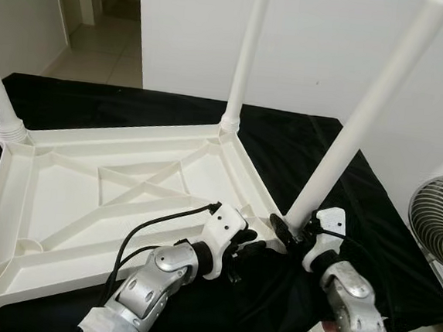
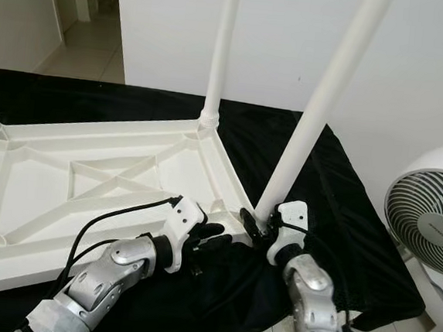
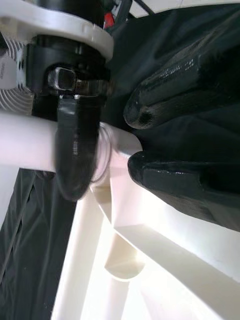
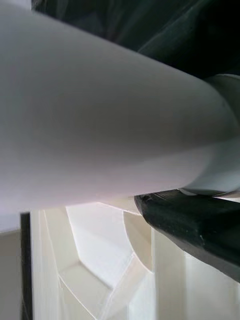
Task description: Building children table
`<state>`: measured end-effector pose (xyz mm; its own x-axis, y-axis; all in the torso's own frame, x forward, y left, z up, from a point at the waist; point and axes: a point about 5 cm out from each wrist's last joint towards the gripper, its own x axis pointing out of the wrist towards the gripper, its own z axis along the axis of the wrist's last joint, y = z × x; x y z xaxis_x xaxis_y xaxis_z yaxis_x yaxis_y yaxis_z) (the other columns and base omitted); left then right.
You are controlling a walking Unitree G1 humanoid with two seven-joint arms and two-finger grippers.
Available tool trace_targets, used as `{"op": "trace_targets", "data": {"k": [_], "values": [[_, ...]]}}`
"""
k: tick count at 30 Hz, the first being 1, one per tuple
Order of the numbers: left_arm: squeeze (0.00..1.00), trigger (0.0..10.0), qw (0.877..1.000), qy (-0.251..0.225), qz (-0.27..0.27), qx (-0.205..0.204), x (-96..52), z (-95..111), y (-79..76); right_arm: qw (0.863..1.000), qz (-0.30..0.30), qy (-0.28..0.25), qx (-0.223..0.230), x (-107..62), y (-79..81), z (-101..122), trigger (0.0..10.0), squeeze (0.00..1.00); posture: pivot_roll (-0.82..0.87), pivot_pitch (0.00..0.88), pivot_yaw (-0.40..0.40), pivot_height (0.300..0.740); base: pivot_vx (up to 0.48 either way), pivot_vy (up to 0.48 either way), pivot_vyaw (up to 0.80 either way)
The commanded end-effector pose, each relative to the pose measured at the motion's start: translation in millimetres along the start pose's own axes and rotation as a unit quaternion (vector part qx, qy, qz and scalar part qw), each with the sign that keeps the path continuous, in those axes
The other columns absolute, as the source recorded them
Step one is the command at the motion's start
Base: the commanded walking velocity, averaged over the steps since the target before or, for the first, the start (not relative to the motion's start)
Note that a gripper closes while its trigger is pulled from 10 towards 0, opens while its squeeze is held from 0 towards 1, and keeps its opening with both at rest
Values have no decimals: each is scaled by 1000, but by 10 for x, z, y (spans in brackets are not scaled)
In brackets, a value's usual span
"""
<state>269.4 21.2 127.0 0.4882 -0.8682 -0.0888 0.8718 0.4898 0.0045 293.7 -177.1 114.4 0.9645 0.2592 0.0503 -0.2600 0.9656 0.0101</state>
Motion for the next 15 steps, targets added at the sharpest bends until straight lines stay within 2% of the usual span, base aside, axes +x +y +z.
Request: {"op": "trace_targets", "data": {"k": [1, 2, 3, 4, 5, 6, 8, 11, 14, 15], "values": [[0, 10000, 1000, 3, -29, -2, -1, -3, -47, 995, -84, -30, 34, -22, -74, 108, 0, 0, -22, 31, -77, 740, 0, 0, 0], [0, 10000, 1000, 3, -29, -2, -1, -3, -47, 995, -84, -30, 34, -22, -74, 108, 0, 0, -22, 31, -77, 740, 0, 0, 0], [0, 10000, 1000, 3, -29, -2, -4, -1, -50, 991, -123, -30, 39, -41, -39, 121, 0, 0, -21, 32, -83, 740, 0, 0, 0], [0, 10000, 1000, 3, -29, -2, -4, -1, -50, 991, -123, -30, 39, -41, -39, 121, 0, 0, -21, 32, -83, 740, 0, 0, 0], [0, 10000, 1000, 3, -29, -2, -8, -1, -55, 985, -166, -31, 45, -76, -13, 127, 0, 0, -17, 32, -90, 740, 0, 0, 0], [0, 10000, 1000, 3, -29, -2, -8, -1, -55, 985, -166, -31, 45, -76, -13, 127, 0, 0, -17, 32, -90, 740, 0, 0, 0], [0, 10000, 1000, 2, -28, -3, -14, -2, -62, 974, -216, -22, 59, -149, 41, 127, 0, 0, -17, 30, -95, 740, 0, 0, 0], [0, 10000, 1000, 2, -27, -3, -15, -3, -63, 972, -225, -19, 60, -166, 53, 127, 0, 0, -18, 30, -95, 740, 0, 0, 0], [0, 10000, 1000, 1, -28, -3, -7, -5, -69, 976, -209, -16, 52, -154, 53, 148, 0, 0, -23, 23, -99, 740, 0, 0, 0], [0, 10000, 1000, 1, -27, -3, 0, 1, -64, 978, -201, -14, 46, -146, 26, 165, 10000, 0, -23, 23, -100, 740, 0, 0, 0]]}}
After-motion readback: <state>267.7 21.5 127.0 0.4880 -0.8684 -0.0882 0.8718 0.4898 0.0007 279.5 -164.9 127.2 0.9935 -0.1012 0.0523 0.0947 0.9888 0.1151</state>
